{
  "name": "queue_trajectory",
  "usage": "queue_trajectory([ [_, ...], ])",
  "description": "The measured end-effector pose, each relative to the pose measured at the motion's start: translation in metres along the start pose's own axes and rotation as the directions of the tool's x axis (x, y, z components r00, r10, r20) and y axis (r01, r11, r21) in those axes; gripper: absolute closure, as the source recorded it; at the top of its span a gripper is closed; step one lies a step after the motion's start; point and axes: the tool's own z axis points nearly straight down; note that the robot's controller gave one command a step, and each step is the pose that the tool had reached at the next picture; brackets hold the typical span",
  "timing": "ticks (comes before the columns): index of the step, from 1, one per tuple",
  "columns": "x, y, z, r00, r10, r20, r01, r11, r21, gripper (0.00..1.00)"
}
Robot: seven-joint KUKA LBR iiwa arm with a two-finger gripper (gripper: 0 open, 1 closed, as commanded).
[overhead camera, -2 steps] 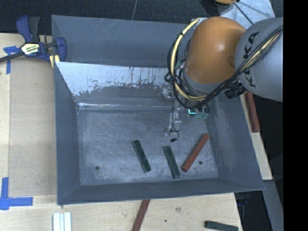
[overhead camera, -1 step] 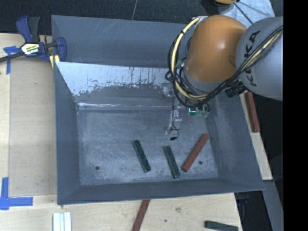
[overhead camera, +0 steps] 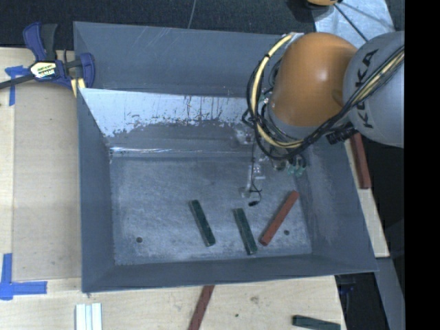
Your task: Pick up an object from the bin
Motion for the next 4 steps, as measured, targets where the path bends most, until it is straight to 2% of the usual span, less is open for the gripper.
queue_trajectory([
  [1, 0.044, -0.038, 0.042, 0.982, -0.19, -0.01, 0.19, 0.982, 0.002, 0.0],
  [2, 0.039, -0.06, 0.052, 0.989, -0.149, -0.015, 0.149, 0.989, 0.001, 0.0],
  [3, 0.052, -0.059, 0.077, 0.971, -0.24, -0.01, 0.24, 0.971, 0.002, 0.0],
  [4, 0.068, -0.089, 0.106, 0.881, -0.474, -0.01, 0.474, 0.881, -0.003, 0.0],
])
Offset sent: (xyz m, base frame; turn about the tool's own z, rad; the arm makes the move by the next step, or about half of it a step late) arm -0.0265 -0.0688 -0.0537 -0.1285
